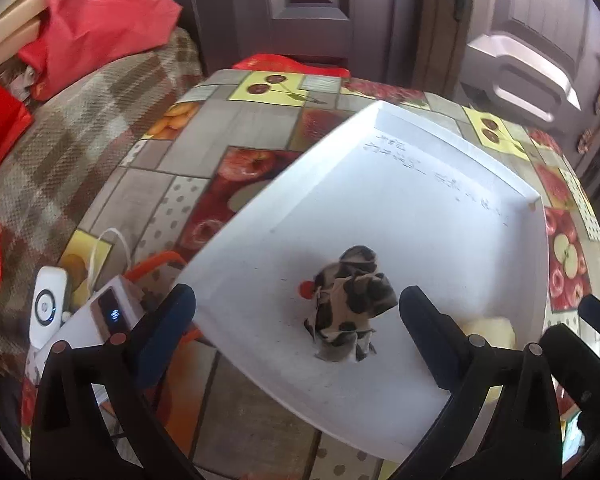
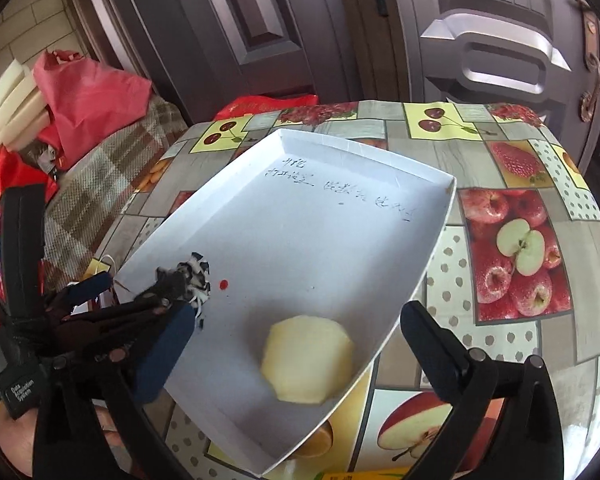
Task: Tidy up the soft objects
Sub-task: 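Open both tools to drop the scrunchie and pale sponge into the box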
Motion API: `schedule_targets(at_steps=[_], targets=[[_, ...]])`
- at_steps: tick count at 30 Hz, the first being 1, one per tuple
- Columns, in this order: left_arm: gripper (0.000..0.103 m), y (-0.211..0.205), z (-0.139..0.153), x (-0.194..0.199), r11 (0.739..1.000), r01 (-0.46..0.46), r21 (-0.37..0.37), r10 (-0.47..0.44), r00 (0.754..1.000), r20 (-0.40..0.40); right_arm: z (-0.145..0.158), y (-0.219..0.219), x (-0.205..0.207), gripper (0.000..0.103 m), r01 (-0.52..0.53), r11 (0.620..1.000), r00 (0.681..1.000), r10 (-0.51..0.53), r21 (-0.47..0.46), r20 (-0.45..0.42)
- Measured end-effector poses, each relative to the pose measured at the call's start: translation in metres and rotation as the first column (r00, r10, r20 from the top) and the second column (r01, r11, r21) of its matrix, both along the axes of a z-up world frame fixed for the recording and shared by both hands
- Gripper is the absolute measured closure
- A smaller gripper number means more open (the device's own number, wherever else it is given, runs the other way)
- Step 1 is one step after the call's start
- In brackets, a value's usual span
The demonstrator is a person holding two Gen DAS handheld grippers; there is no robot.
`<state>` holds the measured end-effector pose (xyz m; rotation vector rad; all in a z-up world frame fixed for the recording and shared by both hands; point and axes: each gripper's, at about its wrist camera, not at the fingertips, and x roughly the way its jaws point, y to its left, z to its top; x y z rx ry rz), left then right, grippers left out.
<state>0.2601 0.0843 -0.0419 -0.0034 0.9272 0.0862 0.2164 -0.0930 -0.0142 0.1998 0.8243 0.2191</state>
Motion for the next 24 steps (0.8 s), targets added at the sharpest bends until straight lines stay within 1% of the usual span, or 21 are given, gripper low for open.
schedule_targets(at_steps=[6, 14, 20, 24], targets=[[0.0, 0.007, 0.002, -0.007, 1.0, -0.028, -0.001, 0.028, 1.0, 0.005, 0.008, -0.002, -0.008, 0.0, 0.02, 1.0, 1.0, -0.02, -0.004, 0.02], [0.0, 0.003, 0.014, -0.022, 1.0, -0.014, -0.024, 0.014, 1.0, 0.026, 0.021, -0.005, -0.02, 0.0, 0.036, 0.999, 0.998, -0.035, -0.013, 0.047], [0.0, 0.005, 0.037, -0.042, 0.995, 0.001, -0.1, 0.005, 0.998, 0.064, 0.034, -0.024, -0.042, 0.0, 0.083, 0.996, 0.994, -0.085, 0.03, 0.075], [0.0, 0.004, 0.051, -0.062, 0.987, 0.032, -0.156, -0.018, 0.996, 0.092, 0.049, -0.039, -0.063, 0.0, 0.122, 0.992, 0.984, -0.122, 0.009, 0.13]])
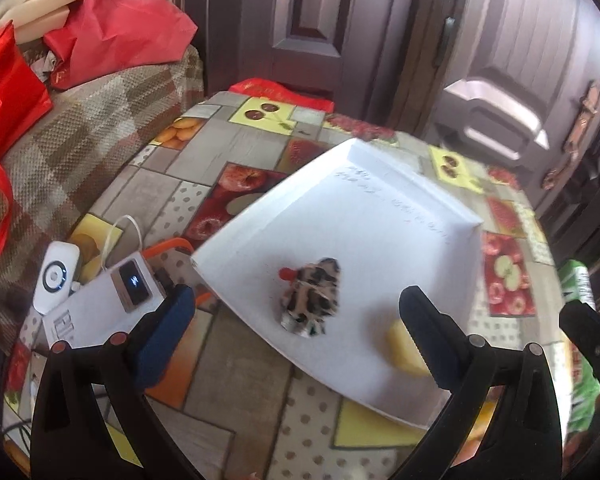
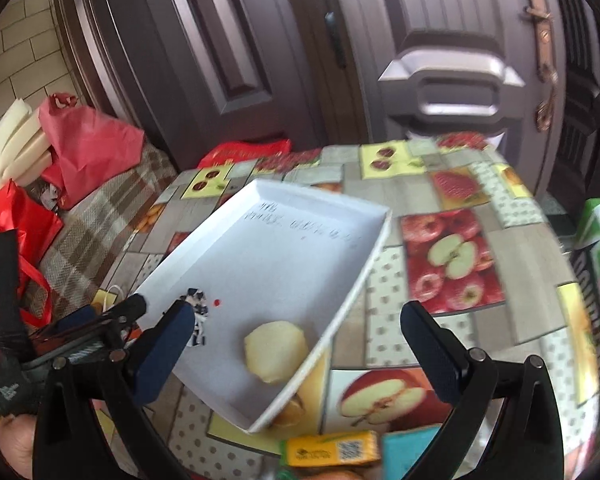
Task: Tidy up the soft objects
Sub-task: 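Open both tools to drop the scrunchie and pale sponge into the box, then grasp the red plush ball with left tool while right tool grasps the green scouring sponge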
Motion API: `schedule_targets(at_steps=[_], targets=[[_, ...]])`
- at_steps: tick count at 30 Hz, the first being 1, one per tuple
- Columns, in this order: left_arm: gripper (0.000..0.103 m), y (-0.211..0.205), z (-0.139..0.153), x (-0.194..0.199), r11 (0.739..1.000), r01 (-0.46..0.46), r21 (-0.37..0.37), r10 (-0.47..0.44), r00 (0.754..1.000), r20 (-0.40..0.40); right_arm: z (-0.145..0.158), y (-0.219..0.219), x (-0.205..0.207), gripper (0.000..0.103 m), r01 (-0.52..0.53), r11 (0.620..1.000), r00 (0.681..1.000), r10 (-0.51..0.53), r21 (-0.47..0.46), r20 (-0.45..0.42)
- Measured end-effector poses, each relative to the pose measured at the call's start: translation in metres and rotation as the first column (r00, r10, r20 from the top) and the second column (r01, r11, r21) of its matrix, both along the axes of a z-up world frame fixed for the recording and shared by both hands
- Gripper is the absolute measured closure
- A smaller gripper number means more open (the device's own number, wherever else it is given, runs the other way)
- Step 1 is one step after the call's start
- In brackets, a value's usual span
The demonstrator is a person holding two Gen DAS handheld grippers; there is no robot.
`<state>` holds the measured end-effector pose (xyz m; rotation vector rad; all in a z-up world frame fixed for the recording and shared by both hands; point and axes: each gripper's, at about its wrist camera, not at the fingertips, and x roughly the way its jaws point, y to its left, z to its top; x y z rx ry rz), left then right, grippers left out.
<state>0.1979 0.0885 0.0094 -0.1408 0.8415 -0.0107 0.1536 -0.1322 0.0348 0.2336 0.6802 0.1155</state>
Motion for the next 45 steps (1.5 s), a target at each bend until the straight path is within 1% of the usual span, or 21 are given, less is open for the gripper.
schedule_targets(at_steps=[4, 8, 11, 13, 16, 18, 20, 23, 25, 28, 29, 31, 32, 34, 35, 38, 40, 42, 43, 44, 45], targets=[[0.0, -0.011, 0.009, -0.024, 0.997, 0.078, -0.006, -0.078, 0.997, 0.023, 0.015, -0.017, -0.027, 0.0, 0.02, 1.0, 0.998, -0.02, 0.001, 0.062], [0.0, -0.026, 0.018, -0.052, 0.981, 0.194, 0.013, -0.194, 0.979, 0.06, 0.035, -0.042, -0.062, 0.0, 0.054, 0.998, 0.988, -0.05, -0.023, 0.149], [0.0, -0.039, 0.016, -0.073, 0.957, 0.29, 0.015, -0.291, 0.954, 0.067, 0.045, -0.063, -0.09, 0.0, 0.065, 0.998, 0.976, -0.059, -0.023, 0.207], [0.0, -0.05, 0.005, -0.086, 0.935, 0.353, 0.02, -0.354, 0.934, 0.051, 0.044, -0.08, -0.109, 0.0, 0.079, 0.997, 0.972, -0.076, -0.003, 0.224], [0.0, -0.062, -0.014, -0.099, 0.906, 0.423, -0.003, -0.423, 0.906, -0.009, 0.029, -0.103, -0.125, 0.0, 0.126, 0.992, 0.978, -0.125, 0.008, 0.169], [0.0, -0.072, -0.028, -0.11, 0.882, 0.471, -0.026, -0.471, 0.88, -0.05, 0.012, -0.117, -0.136, 0.0, 0.176, 0.984, 0.978, -0.172, -0.023, 0.122], [0.0, -0.083, -0.04, -0.12, 0.853, 0.521, -0.03, -0.522, 0.849, -0.089, -0.006, -0.129, -0.144, 0.0, 0.216, 0.975, 0.975, -0.212, -0.046, 0.069], [0.001, -0.101, -0.058, -0.134, 0.791, 0.612, -0.001, -0.606, 0.783, -0.14, -0.037, -0.148, -0.156, 0.0, 0.266, 0.962, 0.963, -0.268, -0.067, -0.025], [0.001, -0.111, -0.067, -0.142, 0.759, 0.651, -0.002, -0.642, 0.747, -0.171, -0.05, -0.156, -0.16, 0.0, 0.278, 0.958, 0.956, -0.283, -0.075, -0.072], [0.001, -0.122, -0.077, -0.149, 0.733, 0.68, -0.037, -0.673, 0.715, -0.189, -0.066, -0.158, -0.164, 0.0, 0.248, 0.963, 0.959, -0.259, -0.103, -0.119], [0.003, -0.125, -0.079, -0.151, 0.725, 0.687, -0.042, -0.681, 0.706, -0.194, -0.069, -0.155, -0.164, 0.0, 0.228, 0.966, 0.963, -0.242, -0.119, -0.122], [0.009, -0.134, -0.084, -0.154, 0.708, 0.706, -0.021, -0.693, 0.688, -0.216, -0.075, -0.146, -0.162, 0.0, 0.183, 0.967, 0.969, -0.208, -0.178, -0.133], [0.009, -0.138, -0.086, -0.156, 0.7, 0.714, -0.018, -0.7, 0.68, -0.217, -0.08, -0.142, -0.161, 0.0, 0.169, 0.963, 0.97, -0.2, -0.209, -0.138], [0.01, -0.142, -0.088, -0.158, 0.688, 0.726, 0.001, -0.709, 0.672, -0.213, -0.089, -0.138, -0.153, 0.006, 0.141, 0.959, 0.97, -0.183, -0.245, -0.158], [0.011, -0.145, -0.088, -0.157, 0.683, 0.73, 0.012, -0.712, 0.67, -0.211, -0.093, -0.137, -0.15, 0.011, 0.132, 0.958, 0.97, -0.178, -0.254, -0.166], [0.013, -0.152, -0.091, -0.154, 0.676, 0.737, 0.021, -0.717, 0.663, -0.215, -0.105, -0.135, -0.144, 0.015, 0.097, 0.95, 0.969, -0.158, -0.296, -0.19], [0.013, -0.155, -0.094, -0.153, 0.669, 0.743, 0.022, -0.721, 0.656, -0.225, -0.113, -0.134, -0.14, 0.02, 0.067, 0.951, 0.968, -0.136, -0.302, -0.212], [0.015, -0.153, -0.096, -0.153, 0.668, 0.744, 0.019, -0.721, 0.653, -0.232, -0.119, -0.132, -0.139, 0.028, 0.049, 0.953, 0.965, -0.121, -0.298, -0.23], [0.023, -0.153, -0.097, -0.152, 0.668, 0.745, 0.005, -0.723, 0.65, -0.234, -0.121, -0.132, -0.138, 0.032, 0.044, 0.953, 0.963, -0.12, -0.299, -0.24], [0.037, -0.152, -0.098, -0.151, 0.666, 0.745, -0.022, -0.728, 0.644, -0.233, -0.123, -0.132, -0.138, 0.047, 0.04, 0.954, 0.961, -0.118, -0.298, -0.25], [0.045, -0.151, -0.098, -0.151, 0.663, 0.747, -0.049, -0.735, 0.638, -0.229, -0.124, -0.132, -0.138, 0.063, 0.037, 0.956, 0.958, -0.116, -0.29, -0.262]])
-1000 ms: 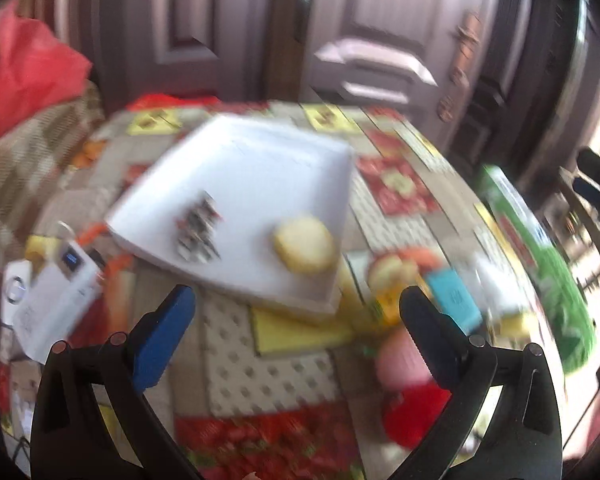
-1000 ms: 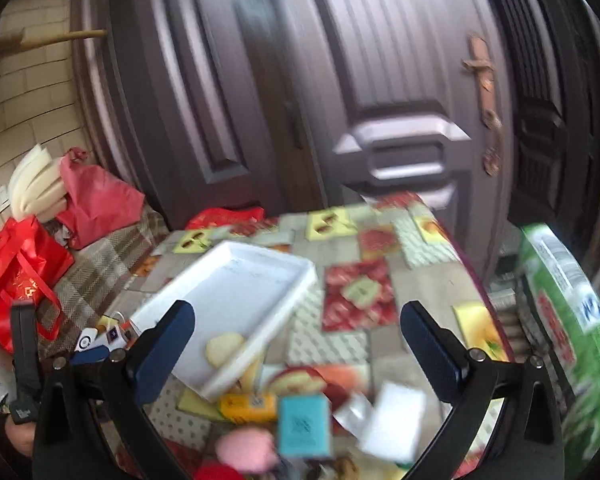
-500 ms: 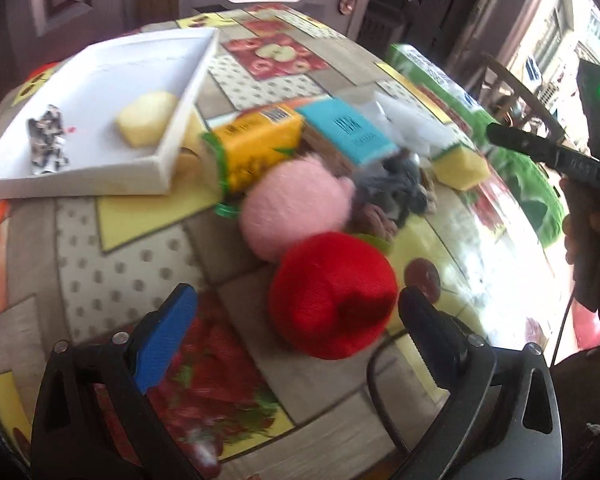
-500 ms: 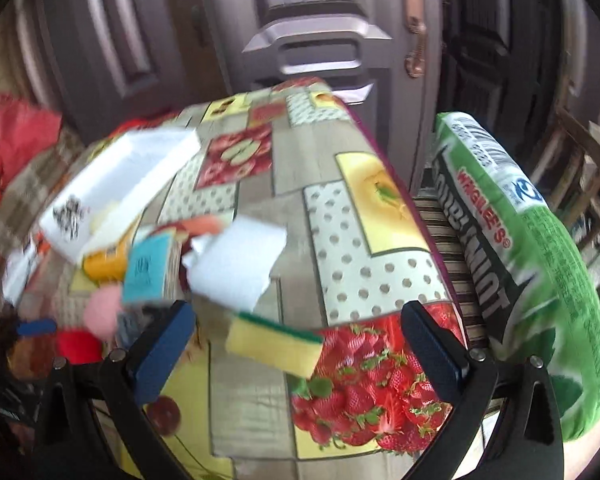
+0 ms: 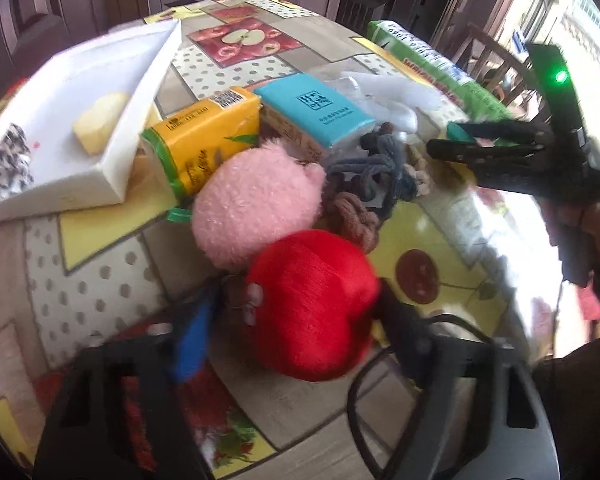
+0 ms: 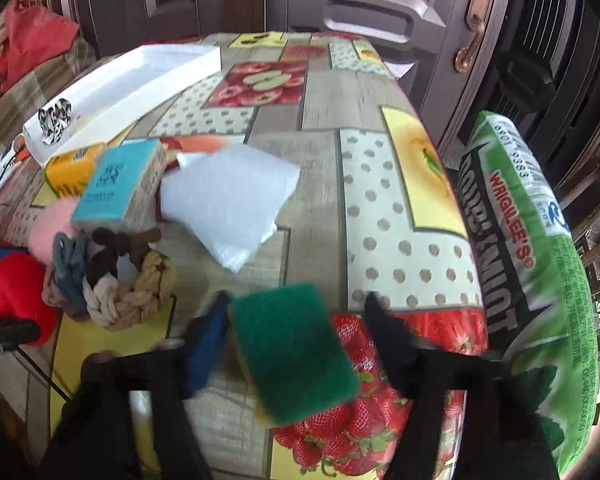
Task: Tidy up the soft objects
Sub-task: 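Grasp the red plush ball with left tool while right tool grasps the green scouring sponge, then carry the red ball and green sponge with both tools over the box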
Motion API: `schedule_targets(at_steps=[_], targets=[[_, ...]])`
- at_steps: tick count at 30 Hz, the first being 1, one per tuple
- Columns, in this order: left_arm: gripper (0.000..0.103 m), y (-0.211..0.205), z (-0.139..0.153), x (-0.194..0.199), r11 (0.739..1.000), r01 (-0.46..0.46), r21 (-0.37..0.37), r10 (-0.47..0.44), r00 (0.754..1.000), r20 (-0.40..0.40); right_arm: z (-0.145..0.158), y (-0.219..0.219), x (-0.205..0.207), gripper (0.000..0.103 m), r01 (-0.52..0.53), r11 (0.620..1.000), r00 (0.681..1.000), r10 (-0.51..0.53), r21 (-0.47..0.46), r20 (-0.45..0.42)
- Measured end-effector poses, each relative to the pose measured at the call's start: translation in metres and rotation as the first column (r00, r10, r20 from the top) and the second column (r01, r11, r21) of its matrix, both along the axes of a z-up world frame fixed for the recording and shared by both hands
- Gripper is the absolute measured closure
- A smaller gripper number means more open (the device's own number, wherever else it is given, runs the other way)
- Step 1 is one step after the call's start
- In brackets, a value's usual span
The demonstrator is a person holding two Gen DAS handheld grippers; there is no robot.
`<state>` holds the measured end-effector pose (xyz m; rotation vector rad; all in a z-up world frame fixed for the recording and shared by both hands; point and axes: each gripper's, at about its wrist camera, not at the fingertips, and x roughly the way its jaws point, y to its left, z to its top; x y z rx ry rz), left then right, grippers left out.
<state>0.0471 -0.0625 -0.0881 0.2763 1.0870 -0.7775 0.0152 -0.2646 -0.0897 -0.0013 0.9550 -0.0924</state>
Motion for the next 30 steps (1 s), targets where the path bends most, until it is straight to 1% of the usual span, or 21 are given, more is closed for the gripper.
schedule_targets(at_steps=[1, 2, 5, 8, 10, 13, 16, 19, 21, 23, 25, 27, 29, 30], targets=[[0.049, 0.001, 0.001, 0.0, 1.0, 0.002, -0.016, -0.003, 1.0, -0.01, -0.001, -0.001, 0.0, 0.062, 0.002, 1.0, 1.0, -0.002, 0.01, -0.009], [0.051, 0.002, 0.002, -0.001, 1.0, 0.007, -0.016, -0.007, 1.0, -0.001, -0.001, -0.002, -0.002, 0.062, 0.004, 1.0, 1.0, -0.004, 0.019, -0.01], [0.053, 0.006, 0.005, -0.005, 1.0, 0.006, -0.028, -0.006, 1.0, 0.005, 0.002, -0.005, -0.007, 0.063, -0.005, 0.999, 1.0, 0.005, 0.043, 0.003], [0.053, 0.017, 0.011, -0.004, 0.998, -0.032, -0.061, 0.032, 0.999, 0.0, 0.011, -0.01, -0.014, 0.063, 0.005, 0.997, 1.0, -0.007, 0.072, 0.027], [0.053, 0.027, 0.018, -0.002, 0.994, -0.065, -0.088, 0.066, 0.998, 0.006, 0.021, -0.013, -0.019, 0.063, 0.019, 0.995, 0.998, -0.025, 0.101, 0.052], [0.053, 0.039, 0.035, 0.002, 0.988, -0.104, -0.118, 0.11, 0.993, 0.041, 0.041, -0.017, -0.025, 0.063, 0.028, 0.988, 0.993, -0.045, 0.152, 0.109], [0.053, 0.047, 0.052, 0.007, 0.982, -0.15, -0.118, 0.161, 0.983, 0.093, 0.062, -0.014, -0.026, 0.063, 0.017, 0.982, 0.984, -0.05, 0.189, 0.169], [0.053, 0.048, 0.07, 0.021, 0.974, -0.219, -0.061, 0.226, 0.963, 0.149, 0.083, -0.003, -0.024, 0.063, -0.01, 0.979, 0.973, -0.036, 0.202, 0.226], [0.053, 0.048, 0.084, 0.03, 0.965, -0.258, -0.054, 0.264, 0.948, 0.176, 0.096, 0.006, -0.021, 0.063, -0.038, 0.976, 0.966, -0.019, 0.214, 0.259], [0.053, 0.049, 0.105, 0.039, 0.949, -0.306, -0.077, 0.316, 0.926, 0.206, 0.112, 0.015, -0.016, 0.063, -0.072, 0.969, 0.955, -0.001, 0.235, 0.298], [0.053, 0.05, 0.127, 0.044, 0.93, -0.348, -0.12, 0.368, 0.9, 0.235, 0.13, 0.024, -0.012, 0.063, -0.105, 0.961, 0.94, 0.013, 0.254, 0.342], [0.053, 0.052, 0.142, 0.042, 0.917, -0.369, -0.149, 0.396, 0.879, 0.266, 0.15, 0.036, -0.009, 0.063, -0.14, 0.96, 0.92, 0.036, 0.242, 0.39], [0.053, 0.056, 0.148, 0.039, 0.909, -0.385, -0.16, 0.416, 0.862, 0.289, 0.164, 0.048, -0.007, 0.063, -0.167, 0.959, 0.904, 0.055, 0.231, 0.424], [0.053, 0.058, 0.148, 0.038, 0.906, -0.391, -0.164, 0.423, 0.859, 0.289, 0.167, 0.051, -0.006, 0.063, -0.177, 0.956, 0.899, 0.061, 0.233, 0.433]])
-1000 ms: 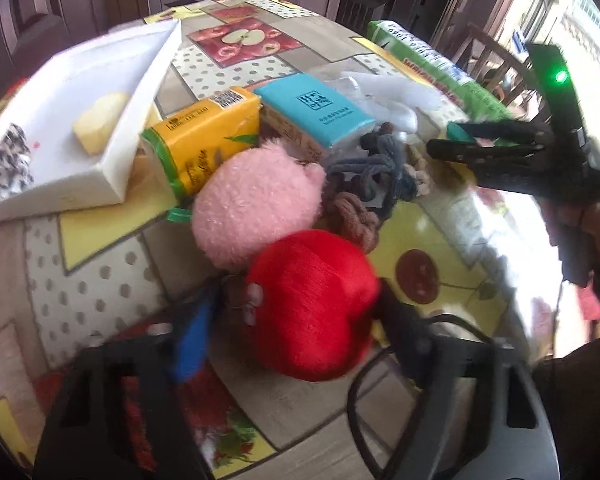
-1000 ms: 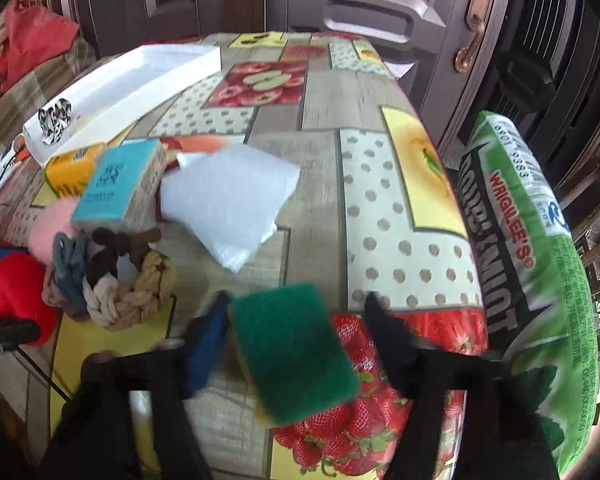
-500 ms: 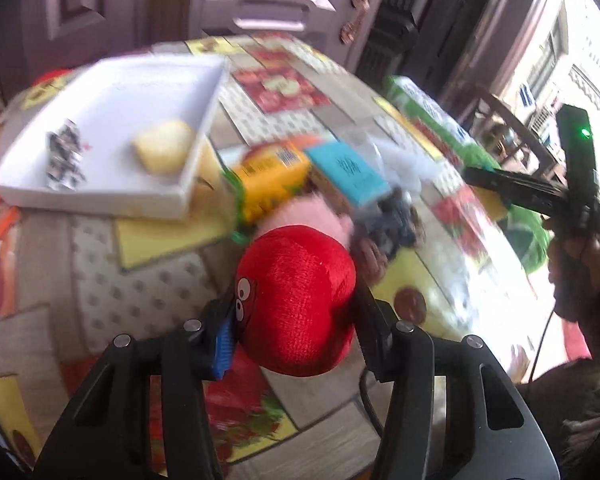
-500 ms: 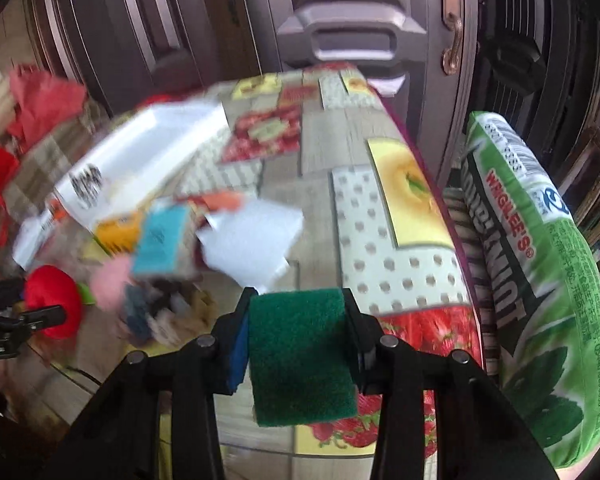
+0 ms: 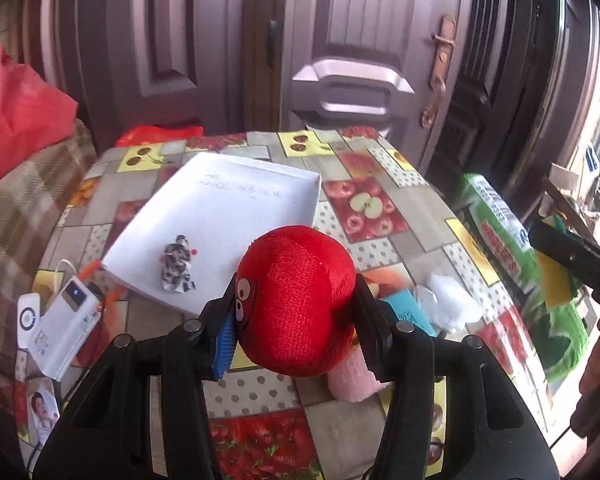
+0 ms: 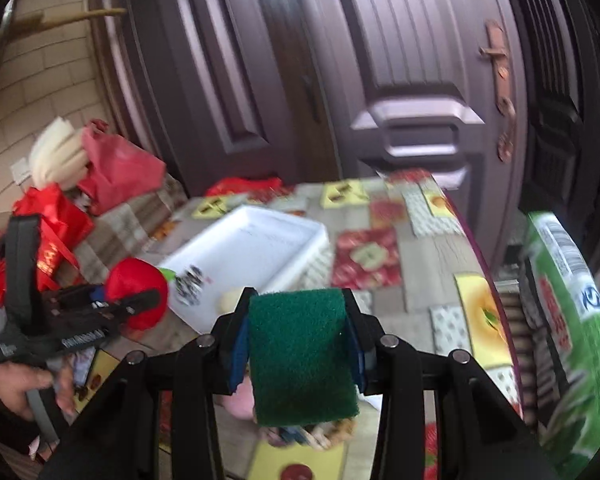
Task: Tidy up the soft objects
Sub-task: 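Carry the red ball and green sponge with both tools over the box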
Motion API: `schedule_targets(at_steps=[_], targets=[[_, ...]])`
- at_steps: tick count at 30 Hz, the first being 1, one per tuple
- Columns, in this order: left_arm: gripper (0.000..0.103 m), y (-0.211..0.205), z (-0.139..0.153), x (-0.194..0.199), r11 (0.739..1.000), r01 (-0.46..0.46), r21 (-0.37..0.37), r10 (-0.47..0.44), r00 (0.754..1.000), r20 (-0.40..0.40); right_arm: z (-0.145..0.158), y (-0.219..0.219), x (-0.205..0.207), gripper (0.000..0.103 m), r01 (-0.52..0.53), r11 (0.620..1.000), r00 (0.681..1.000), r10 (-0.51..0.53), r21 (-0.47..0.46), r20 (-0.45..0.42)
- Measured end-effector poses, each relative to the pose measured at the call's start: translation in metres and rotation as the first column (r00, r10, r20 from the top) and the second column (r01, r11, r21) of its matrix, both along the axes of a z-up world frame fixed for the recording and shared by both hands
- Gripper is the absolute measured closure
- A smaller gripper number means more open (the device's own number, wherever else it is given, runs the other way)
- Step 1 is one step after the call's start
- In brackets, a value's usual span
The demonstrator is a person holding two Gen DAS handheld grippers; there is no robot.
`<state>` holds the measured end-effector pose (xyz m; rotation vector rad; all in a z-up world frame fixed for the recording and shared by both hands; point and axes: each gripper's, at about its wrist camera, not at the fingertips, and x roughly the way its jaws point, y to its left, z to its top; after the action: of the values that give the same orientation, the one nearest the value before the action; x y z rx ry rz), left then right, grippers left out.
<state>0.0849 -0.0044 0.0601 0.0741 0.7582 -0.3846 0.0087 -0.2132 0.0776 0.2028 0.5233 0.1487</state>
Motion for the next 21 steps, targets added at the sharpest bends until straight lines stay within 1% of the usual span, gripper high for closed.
schedule_targets(at_steps=[3, 7, 10, 15, 21], targets=[[0.053, 0.003, -0.001, -0.004, 1.0, -0.01, 0.004, 0.01, 1.0, -0.002, 0.002, 0.011, 0.001, 0.063, -0.021, 1.0, 1.0, 0.021, 0.013, 0.009], [0.053, 0.003, -0.005, -0.007, 1.0, -0.013, 0.007, 0.013, 1.0, -0.009, -0.008, 0.02, 0.006, 0.063, -0.049, 0.999, 0.999, 0.049, 0.021, -0.022], [0.053, 0.002, -0.007, -0.009, 1.0, -0.014, 0.006, 0.014, 1.0, -0.012, -0.01, 0.025, 0.006, 0.063, -0.06, 0.998, 0.997, 0.061, 0.018, -0.036], [0.053, 0.003, -0.008, -0.009, 1.0, -0.023, 0.005, 0.023, 1.0, -0.011, -0.01, 0.025, 0.004, 0.063, -0.063, 0.998, 0.998, 0.063, 0.015, -0.031], [0.053, 0.007, -0.01, -0.008, 0.999, -0.037, 0.0, 0.037, 0.999, -0.017, -0.014, 0.025, 0.007, 0.063, -0.065, 0.998, 0.996, 0.066, 0.012, -0.053]])
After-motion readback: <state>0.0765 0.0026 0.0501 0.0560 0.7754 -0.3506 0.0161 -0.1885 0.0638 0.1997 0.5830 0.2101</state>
